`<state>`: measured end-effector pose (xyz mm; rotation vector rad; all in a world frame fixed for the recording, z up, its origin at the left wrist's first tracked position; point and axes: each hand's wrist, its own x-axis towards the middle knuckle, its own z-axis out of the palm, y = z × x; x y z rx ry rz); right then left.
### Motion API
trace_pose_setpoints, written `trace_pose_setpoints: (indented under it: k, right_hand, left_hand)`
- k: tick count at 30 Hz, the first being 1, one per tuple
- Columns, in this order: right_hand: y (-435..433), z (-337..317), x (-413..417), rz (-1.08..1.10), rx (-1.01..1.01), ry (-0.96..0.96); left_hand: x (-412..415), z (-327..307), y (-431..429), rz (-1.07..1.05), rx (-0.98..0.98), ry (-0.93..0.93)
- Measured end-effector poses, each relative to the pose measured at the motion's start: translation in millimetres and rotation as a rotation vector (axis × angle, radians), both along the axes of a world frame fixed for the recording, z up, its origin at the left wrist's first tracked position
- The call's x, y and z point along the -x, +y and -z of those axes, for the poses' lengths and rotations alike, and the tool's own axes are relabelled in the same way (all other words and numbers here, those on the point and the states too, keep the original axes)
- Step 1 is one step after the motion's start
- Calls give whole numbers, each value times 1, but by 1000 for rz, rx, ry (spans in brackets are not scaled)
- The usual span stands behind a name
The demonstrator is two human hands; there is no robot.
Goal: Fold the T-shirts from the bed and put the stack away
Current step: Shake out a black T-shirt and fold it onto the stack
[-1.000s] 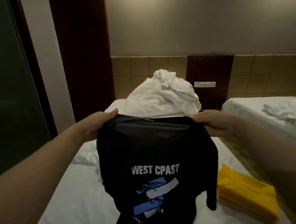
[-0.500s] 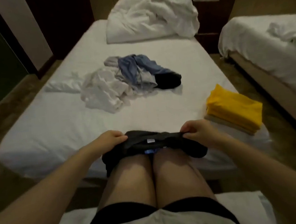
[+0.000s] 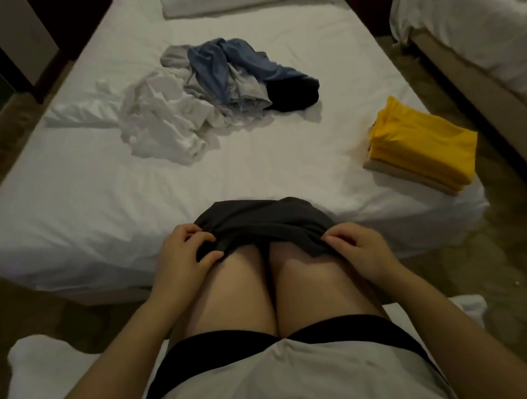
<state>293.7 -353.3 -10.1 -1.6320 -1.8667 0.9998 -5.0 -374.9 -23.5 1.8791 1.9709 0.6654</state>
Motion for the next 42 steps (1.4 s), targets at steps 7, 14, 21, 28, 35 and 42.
trace_pose_setpoints:
  k: [7, 14, 21, 28, 35, 42]
  right_hand:
    - [7, -7, -4, -192, -50, -228]
    - [5, -11, -9, -314, -56, -310]
    - [10, -12, -2, -274, -186, -331]
    - [42, -68, 8, 58, -407, -126]
    - [90, -162, 15, 159, -510, -11]
    - [119, -275, 5, 90, -516, -80]
  left_hand:
    - [14, 6, 4, 105, -43, 264]
    - [24, 11, 1, 183, -6, 223]
    - [19, -4, 6, 100, -245, 197]
    - [15, -69, 31, -24, -417, 94]
    - [12, -161, 82, -89, -85, -556]
    - [27, -274, 105, 160, 88, -723]
